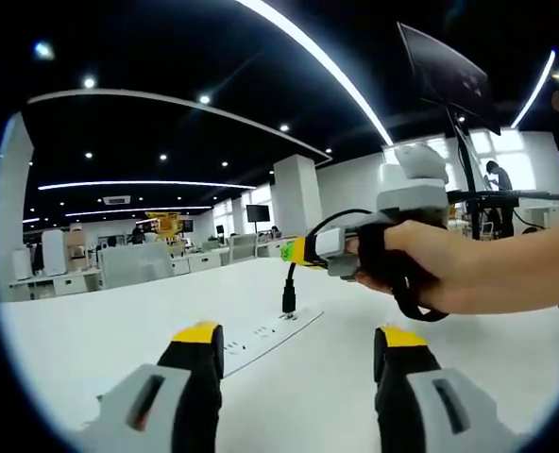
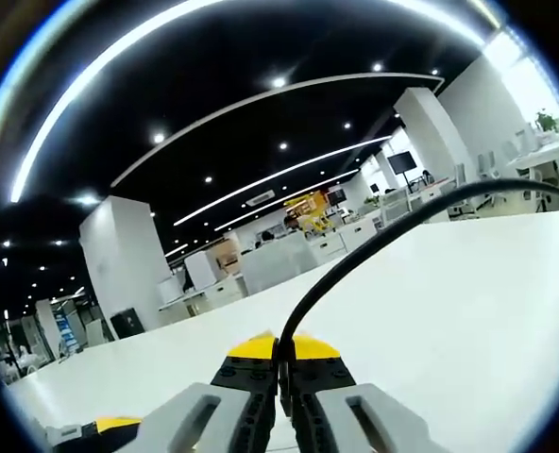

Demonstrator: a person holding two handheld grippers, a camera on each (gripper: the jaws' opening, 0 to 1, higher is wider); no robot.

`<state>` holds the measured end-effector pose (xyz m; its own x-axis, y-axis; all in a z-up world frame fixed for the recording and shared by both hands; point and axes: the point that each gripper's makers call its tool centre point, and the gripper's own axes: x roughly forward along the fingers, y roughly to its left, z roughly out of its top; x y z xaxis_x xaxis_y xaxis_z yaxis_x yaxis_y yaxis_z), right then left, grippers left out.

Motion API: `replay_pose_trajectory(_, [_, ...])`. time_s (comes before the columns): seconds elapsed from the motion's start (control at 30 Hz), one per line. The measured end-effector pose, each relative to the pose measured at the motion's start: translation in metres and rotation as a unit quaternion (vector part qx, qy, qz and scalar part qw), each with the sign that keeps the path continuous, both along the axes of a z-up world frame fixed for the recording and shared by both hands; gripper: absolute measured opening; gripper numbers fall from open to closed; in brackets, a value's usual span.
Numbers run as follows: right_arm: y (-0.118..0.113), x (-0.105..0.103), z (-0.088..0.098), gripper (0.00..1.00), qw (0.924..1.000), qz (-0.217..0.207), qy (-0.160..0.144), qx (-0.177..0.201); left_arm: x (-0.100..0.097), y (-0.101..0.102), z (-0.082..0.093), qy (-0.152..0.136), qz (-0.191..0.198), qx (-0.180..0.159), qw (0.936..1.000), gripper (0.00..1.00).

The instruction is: Find the data cable on the table. Grasp the USB connector end of the cable and insert it into the USB port on the table

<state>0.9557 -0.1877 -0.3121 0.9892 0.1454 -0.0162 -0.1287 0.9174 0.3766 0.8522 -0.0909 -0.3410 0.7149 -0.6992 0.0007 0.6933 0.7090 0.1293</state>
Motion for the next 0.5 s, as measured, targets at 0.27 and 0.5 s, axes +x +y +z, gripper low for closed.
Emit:
replay_pose_trajectory(0.27, [0.0015, -0.0005, -0.0005, 0.05, 1.0, 0.003, 0.002, -0.002, -0.0011, 0.0015, 0.0, 0.001, 0.001, -0.001, 1.0, 0.64])
replay_pose_trajectory(0.5, [0.0013, 0.0024, -0.0011, 0.05, 0.9999, 0.009, 0.009, -0.004, 0.0001, 0.0017, -0.0002, 0.001, 0.002, -0.001, 1.0, 0.64])
